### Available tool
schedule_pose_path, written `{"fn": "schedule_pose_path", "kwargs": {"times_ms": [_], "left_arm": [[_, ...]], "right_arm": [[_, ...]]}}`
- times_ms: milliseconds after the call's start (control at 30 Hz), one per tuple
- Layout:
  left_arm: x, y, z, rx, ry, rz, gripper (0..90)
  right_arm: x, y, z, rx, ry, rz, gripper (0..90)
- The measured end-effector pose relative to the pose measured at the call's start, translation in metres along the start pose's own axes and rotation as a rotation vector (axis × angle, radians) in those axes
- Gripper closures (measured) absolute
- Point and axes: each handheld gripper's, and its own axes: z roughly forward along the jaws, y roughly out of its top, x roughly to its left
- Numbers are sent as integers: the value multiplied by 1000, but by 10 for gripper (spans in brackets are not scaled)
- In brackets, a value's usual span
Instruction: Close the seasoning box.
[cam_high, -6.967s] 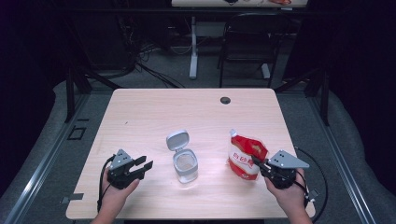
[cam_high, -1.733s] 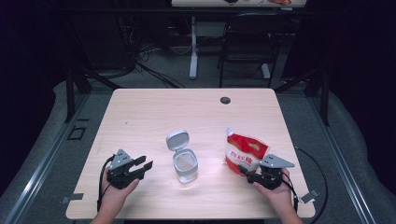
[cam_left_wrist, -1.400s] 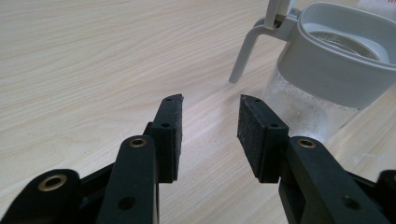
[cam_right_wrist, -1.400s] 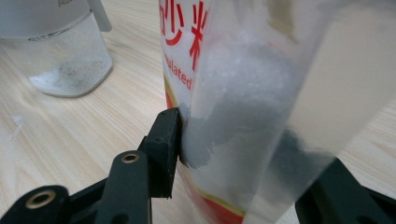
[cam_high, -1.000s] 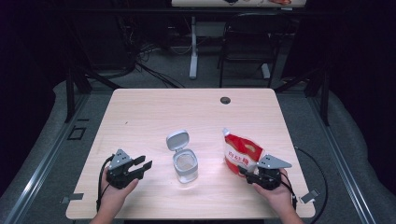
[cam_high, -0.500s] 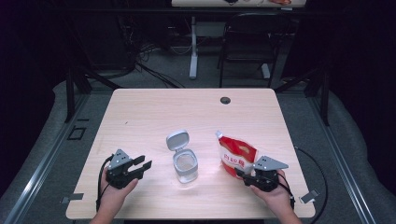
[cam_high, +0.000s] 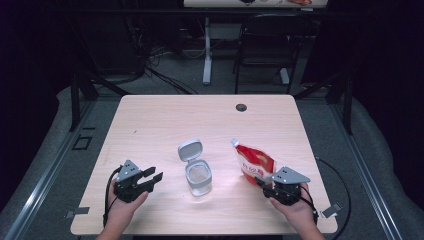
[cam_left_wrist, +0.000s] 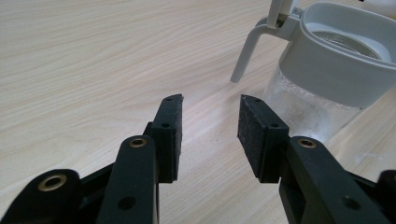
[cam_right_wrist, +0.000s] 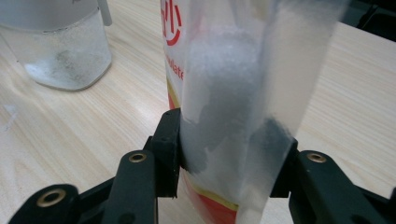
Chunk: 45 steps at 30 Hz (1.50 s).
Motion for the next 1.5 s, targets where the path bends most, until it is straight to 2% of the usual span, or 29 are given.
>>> {"fn": "schedule_pose_path", "kwargs": {"times_ms": [267,567,667,833,933,1100,1333,1500], "left_arm": [[0,0,0,-2,2,-1,607],[-1,0,0,-4,3,-4,607],[-1,0,1,-3,3,-3,607],[0,0,1,-3,3,-7,606],[0,-1,1,-1,2,-9,607],[0,-1,1,-3,3,-7,607],[0,-1,1,0,4,-9,607],[0,-1,1,3,5,-11,607]], "right_arm": [[3,4,-7,-9,-68,-65,572],[8,10,-12,-16,-113,-124,573],[11,12,-12,-9,-136,-166,573],[20,17,-13,16,-194,-281,574],[22,18,-14,18,-212,-312,574],[24,19,-14,13,-207,-310,575],[24,23,-16,9,-228,-338,575],[26,27,-17,1,-256,-379,575]]}}
